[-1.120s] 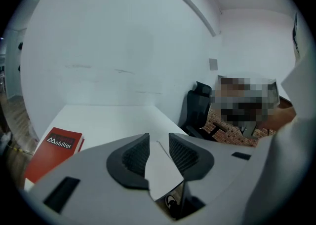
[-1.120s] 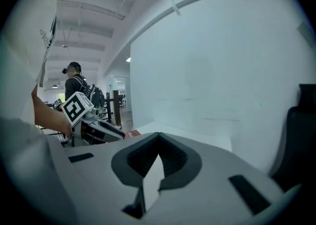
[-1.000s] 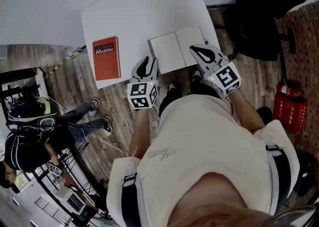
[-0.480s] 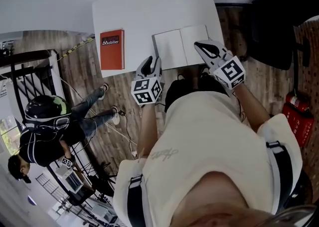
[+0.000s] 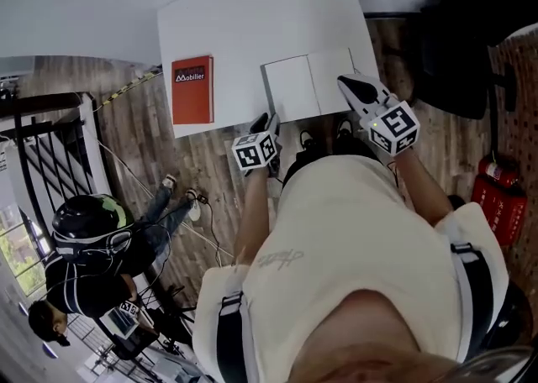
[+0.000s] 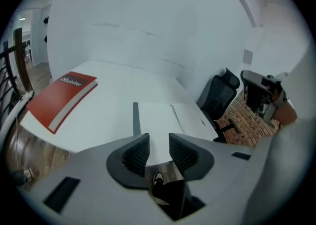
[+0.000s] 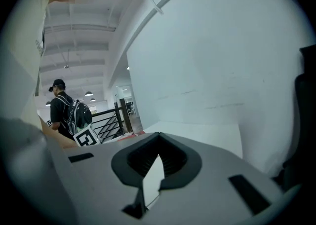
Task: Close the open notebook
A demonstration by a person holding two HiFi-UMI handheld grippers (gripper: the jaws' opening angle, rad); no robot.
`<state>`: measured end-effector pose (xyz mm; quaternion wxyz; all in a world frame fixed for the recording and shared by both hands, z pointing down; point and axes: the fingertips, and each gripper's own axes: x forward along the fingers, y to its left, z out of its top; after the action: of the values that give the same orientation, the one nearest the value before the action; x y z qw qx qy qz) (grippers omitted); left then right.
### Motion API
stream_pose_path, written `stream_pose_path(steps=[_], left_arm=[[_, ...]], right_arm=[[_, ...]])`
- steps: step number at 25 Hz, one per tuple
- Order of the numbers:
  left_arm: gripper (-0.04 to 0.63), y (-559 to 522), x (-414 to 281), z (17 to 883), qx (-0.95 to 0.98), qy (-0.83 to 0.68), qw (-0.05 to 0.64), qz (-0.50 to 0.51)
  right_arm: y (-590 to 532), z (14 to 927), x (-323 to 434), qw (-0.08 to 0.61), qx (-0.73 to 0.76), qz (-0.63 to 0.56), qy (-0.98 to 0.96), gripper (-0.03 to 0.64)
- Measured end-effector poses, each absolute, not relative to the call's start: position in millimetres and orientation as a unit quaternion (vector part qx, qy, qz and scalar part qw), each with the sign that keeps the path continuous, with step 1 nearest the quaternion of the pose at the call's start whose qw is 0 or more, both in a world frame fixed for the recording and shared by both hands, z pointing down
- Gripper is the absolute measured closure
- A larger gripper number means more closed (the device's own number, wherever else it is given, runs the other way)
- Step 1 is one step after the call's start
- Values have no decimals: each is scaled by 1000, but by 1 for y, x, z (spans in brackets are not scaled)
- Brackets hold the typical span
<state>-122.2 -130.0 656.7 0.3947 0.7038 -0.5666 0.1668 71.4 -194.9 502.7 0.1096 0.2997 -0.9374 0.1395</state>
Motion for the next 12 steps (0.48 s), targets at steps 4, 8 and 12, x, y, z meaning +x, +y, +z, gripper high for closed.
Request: stream_pose_path(steps=[4, 8, 12], left_arm=[[463, -117, -133, 691, 687, -554, 446, 152], [451, -114, -134, 713, 683, -528, 490, 119], [449, -106, -142, 737, 662, -522, 528, 104]], right_arm=[[-199, 510, 65, 114, 312, 145, -932, 609], [-192, 523, 57, 136, 310, 148, -929, 609], [-178, 536, 53, 164, 311, 142, -925, 609]])
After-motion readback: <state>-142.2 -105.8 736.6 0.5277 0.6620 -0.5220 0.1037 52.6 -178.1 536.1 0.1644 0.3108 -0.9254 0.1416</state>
